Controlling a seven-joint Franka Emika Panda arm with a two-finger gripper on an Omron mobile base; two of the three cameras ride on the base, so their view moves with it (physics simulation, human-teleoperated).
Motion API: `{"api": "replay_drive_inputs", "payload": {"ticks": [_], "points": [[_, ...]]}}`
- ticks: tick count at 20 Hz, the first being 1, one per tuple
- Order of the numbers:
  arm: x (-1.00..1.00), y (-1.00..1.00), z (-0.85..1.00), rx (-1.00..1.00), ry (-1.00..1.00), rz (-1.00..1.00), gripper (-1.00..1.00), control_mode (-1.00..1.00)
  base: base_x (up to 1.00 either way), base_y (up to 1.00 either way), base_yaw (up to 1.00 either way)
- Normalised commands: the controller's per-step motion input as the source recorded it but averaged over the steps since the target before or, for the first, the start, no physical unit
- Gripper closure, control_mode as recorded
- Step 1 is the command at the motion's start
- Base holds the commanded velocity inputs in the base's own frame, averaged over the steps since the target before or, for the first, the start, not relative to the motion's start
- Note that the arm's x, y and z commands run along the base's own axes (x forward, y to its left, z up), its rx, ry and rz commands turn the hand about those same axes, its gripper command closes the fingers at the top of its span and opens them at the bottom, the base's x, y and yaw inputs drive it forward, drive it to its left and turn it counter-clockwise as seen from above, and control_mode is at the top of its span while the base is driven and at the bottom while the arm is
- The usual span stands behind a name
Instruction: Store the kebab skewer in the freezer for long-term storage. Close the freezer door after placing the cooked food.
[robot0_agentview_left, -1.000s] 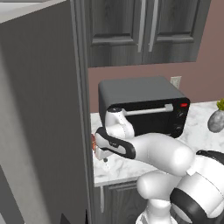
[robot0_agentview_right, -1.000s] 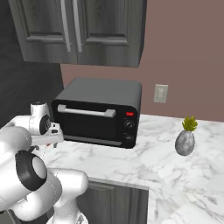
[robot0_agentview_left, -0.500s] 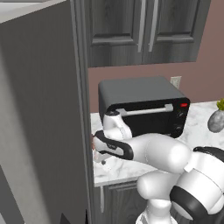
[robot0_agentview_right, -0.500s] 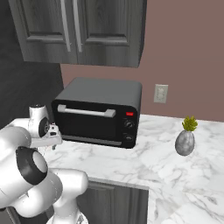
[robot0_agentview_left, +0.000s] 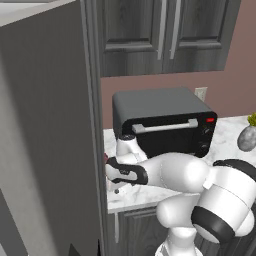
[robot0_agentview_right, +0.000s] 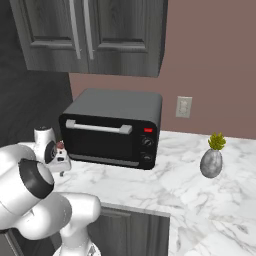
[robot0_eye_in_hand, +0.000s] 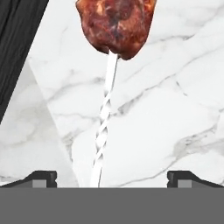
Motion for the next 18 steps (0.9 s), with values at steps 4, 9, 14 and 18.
{"api": "replay_drive_inputs", "payload": {"ticks": [4,9,14,18], "points": [[0.02,0.0,-0.29,0.0,0.0,-0.04,-1.0,-1.0,0.0,0.0,0.0],[0.08,0.03,-0.15,0.0,0.0,-0.03,-1.0,-1.0,0.0,0.0,0.0],[0.14,0.02,-0.05,0.0,0.0,-0.03,-1.0,-1.0,0.0,0.0,0.0],[0.18,0.01,-0.11,0.0,0.0,-0.04,-1.0,-1.0,0.0,0.0,0.0]]}}
